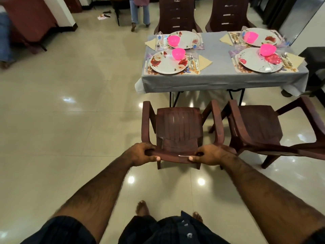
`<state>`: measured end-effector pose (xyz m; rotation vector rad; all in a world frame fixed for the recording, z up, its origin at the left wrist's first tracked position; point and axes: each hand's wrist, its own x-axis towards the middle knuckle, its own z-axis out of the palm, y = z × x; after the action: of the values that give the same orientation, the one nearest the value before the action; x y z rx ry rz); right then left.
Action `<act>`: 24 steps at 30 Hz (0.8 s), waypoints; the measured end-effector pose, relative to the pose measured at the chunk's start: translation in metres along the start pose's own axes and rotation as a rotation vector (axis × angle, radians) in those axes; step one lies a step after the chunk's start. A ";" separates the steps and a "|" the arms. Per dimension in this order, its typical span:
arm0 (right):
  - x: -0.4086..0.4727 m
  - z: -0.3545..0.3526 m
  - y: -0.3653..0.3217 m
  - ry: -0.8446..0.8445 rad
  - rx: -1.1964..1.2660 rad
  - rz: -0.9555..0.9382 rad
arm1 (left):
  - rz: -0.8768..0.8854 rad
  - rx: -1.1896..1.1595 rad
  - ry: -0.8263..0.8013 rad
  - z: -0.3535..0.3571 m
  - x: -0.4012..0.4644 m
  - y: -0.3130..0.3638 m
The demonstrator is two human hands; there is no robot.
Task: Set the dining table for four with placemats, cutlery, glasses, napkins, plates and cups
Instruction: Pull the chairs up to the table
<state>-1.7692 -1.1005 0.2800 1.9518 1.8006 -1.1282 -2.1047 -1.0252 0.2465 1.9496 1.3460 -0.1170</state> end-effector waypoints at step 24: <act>0.325 -0.044 -0.358 0.139 0.009 -0.039 | -0.171 -0.193 0.105 -0.266 0.100 -0.341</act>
<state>-2.1081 -0.7621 0.1992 2.0550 1.9139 -1.0377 -2.4316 -0.7272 0.2113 1.6987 1.5336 0.0335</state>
